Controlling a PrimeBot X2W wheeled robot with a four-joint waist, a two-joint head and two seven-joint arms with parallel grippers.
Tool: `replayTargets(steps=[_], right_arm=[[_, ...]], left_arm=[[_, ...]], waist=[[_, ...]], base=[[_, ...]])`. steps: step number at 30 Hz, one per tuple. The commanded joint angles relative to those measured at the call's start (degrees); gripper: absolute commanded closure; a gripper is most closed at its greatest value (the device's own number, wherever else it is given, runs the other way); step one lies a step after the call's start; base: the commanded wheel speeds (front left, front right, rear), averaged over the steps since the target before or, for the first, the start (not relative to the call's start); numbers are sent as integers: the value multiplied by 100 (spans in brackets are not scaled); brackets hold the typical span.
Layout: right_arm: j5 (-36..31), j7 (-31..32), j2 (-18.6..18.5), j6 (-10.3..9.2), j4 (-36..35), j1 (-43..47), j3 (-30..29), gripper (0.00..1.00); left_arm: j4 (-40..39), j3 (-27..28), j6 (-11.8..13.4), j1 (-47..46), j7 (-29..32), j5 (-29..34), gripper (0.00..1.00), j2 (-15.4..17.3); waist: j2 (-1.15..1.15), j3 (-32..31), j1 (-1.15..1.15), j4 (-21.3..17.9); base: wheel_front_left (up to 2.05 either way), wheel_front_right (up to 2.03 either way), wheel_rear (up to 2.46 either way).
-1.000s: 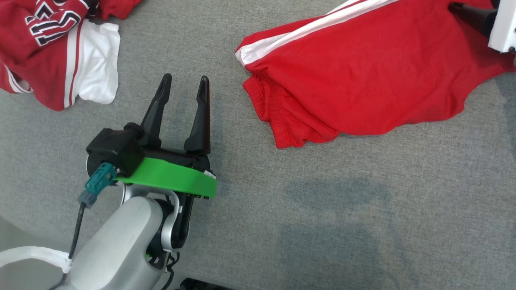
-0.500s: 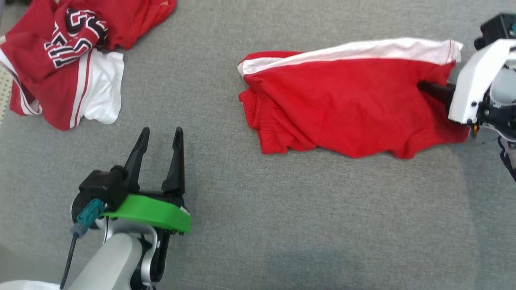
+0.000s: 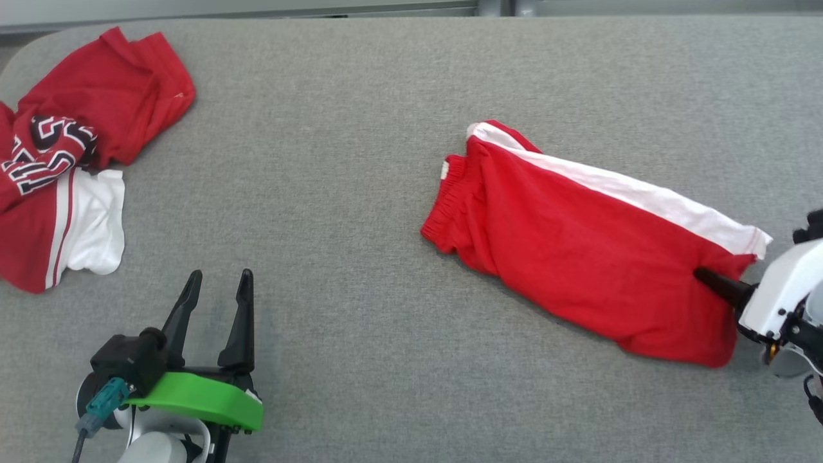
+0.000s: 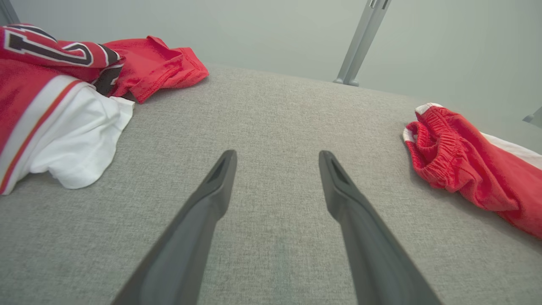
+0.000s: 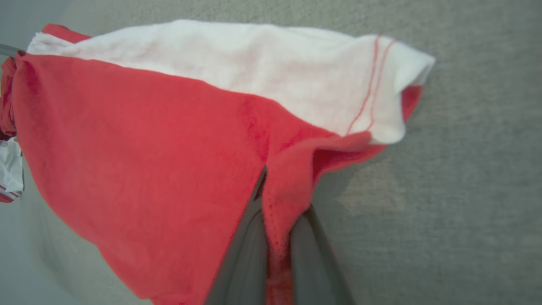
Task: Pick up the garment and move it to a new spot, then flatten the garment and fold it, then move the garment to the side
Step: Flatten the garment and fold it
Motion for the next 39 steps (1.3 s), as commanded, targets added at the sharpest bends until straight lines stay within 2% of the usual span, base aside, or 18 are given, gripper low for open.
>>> replayTargets(steps=[1, 8, 14, 18, 22, 28, 34, 35, 36, 39], right_arm=[[45, -84, 27, -8, 59, 264, -178, 100], [-53, -377, 49, -4, 323, 608, -977, 100], [-82, -358, 36, -3, 207, 111, -1669, 100], [200, 49, 484, -3, -251, -266, -1511, 100], [104, 430, 980, -2, -722, -503, -1106, 100], [-632, 538, 1567, -3, -857, -789, -372, 100], [-1170, 438, 1800, -3, -658, -935, -61, 100], [-1265, 396, 1810, -2, -653, -947, -4, 64], [-1329, 359, 1811, -2, -662, -944, 65, 0], [-1432, 240, 1822, -3, -720, -896, 109, 0]], left_arm=[[43, 62, -62, 138, -15, 103, 0, -10], [102, 113, -264, 301, -16, 299, 0, -69], [72, -5, -370, 198, -17, 513, 0, -155], [129, -64, -409, 143, -17, 599, 0, -286], [217, -104, -449, 41, -16, 652, 0, -441], [393, -230, -556, -141, -16, 721, 0, -618], [496, -232, -604, -258, -16, 755, 0, -700], [510, -214, -606, -267, -17, 764, 0, -718], [520, -199, -611, -268, -17, 770, 0, -730], [547, -132, -630, -198, -16, 784, 0, -757]], waist=[[47, -370, 0, -402], [47, -429, 0, -579], [47, -349, 0, -542], [47, -335, 0, -467], [47, -262, 0, -326], [47, -176, 0, -110], [47, -140, 0, 80], [47, -139, 0, 101], [47, -137, 0, 114], [47, -147, 0, 107]], base=[[0, 0, 0], [0, 0, 0], [0, 0, 0], [0, 0, 0], [0, 0, 0], [0, 0, 0], [0, 0, 0], [0, 0, 0], [0, 0, 0], [0, 0, 0]])
